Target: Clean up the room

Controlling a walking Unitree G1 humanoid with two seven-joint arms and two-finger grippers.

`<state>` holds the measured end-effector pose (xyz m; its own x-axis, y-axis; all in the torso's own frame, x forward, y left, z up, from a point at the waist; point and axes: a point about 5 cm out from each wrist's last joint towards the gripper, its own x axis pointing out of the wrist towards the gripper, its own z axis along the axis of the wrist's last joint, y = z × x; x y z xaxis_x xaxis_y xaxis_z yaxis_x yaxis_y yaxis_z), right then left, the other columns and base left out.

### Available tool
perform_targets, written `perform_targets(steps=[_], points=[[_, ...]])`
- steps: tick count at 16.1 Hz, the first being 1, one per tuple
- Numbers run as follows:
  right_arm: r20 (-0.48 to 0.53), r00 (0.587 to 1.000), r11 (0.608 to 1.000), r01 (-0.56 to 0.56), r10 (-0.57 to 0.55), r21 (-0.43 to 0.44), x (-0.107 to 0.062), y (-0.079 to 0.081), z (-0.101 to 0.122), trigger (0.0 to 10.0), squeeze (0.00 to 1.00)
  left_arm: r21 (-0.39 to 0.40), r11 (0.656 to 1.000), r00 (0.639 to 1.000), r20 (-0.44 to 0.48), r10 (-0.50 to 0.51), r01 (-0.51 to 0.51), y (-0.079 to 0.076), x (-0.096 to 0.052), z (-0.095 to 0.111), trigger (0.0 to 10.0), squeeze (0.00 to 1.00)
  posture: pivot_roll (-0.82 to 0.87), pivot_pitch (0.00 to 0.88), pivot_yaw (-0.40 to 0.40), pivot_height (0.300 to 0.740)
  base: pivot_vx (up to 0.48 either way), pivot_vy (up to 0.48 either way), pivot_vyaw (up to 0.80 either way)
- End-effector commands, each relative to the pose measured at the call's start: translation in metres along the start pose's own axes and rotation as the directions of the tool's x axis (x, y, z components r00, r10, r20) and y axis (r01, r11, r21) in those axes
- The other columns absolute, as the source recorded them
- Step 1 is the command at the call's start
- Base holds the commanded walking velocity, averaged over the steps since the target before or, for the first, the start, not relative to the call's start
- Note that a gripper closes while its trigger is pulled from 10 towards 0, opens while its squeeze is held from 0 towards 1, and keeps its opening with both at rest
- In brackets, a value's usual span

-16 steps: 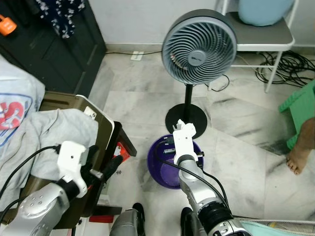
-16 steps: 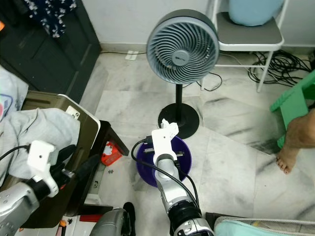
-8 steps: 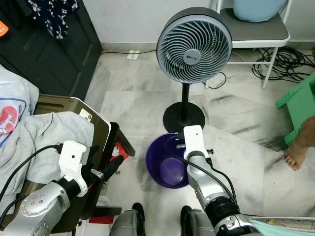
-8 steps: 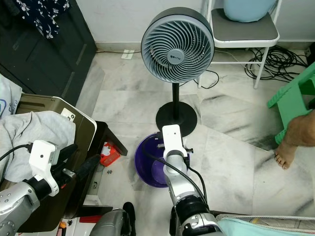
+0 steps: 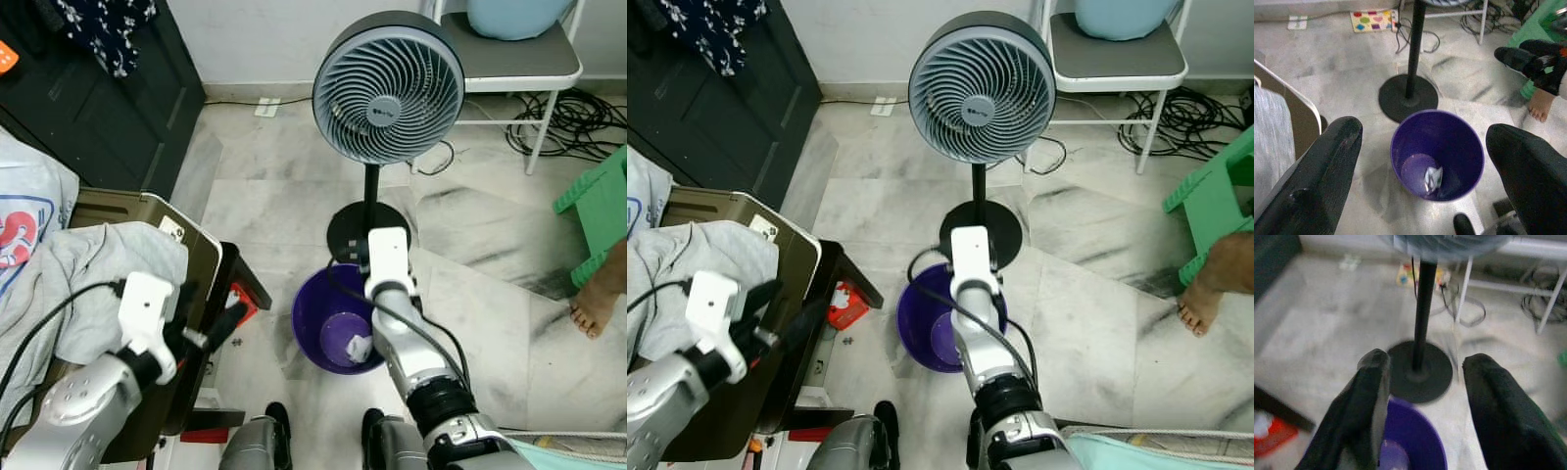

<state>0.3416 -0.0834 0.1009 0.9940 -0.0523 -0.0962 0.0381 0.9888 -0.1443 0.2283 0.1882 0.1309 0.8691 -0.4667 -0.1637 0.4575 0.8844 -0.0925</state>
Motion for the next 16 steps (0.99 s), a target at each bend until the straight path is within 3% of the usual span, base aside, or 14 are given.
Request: perform_targets(steps=[1,5,8,11,16], points=[[0.019,0.999,1.0,-0.028,0.028,0.004,-0.004,-0.001,0.002,10.0,1.0,-0.006,0.999,0.999,-0.009,0.033,-0.033,0.002,0.0,-0.006,10.0,0.0,0.05,0.255,0.116,0.74,0.0,0.0,0.0],[0.094,0.994,0.998,-0.053,0.055,-0.023,-0.01,-0.019,0.013,10.0,1.0,-0.027,0.999,0.999,0.032,0.043,-0.042,-0.005,0.011,-0.004,10.0,0.0,0.02,0.207,0.088,0.74,0.0,0.0,0.0],[0.134,0.989,0.997,-0.05,0.057,-0.05,-0.023,-0.045,0.02,10.0,1.0,-0.06,0.996,0.991,0.112,0.073,-0.067,-0.015,0.02,0.002,10.0,0.0,-0.02,0.14,0.062,0.74,0.0,0.0,0.0],[0.153,0.986,0.995,-0.052,0.064,-0.08,-0.039,-0.06,0.018,10.0,1.0,-0.065,0.99,0.981,0.142,0.131,-0.122,-0.012,0.022,-0.001,10.0,0.0,-0.05,0.082,0.046,0.74,0.0,0.0,0.0],[0.119,0.992,0.989,-0.033,0.05,-0.142,-0.059,-0.085,0.003,10.0,1.0,-0.056,0.987,0.968,0.193,0.162,-0.154,-0.006,0.042,0.002,10.0,0.0,-0.08,0.0,0.018,0.74,0.0,0.0,0.0]])
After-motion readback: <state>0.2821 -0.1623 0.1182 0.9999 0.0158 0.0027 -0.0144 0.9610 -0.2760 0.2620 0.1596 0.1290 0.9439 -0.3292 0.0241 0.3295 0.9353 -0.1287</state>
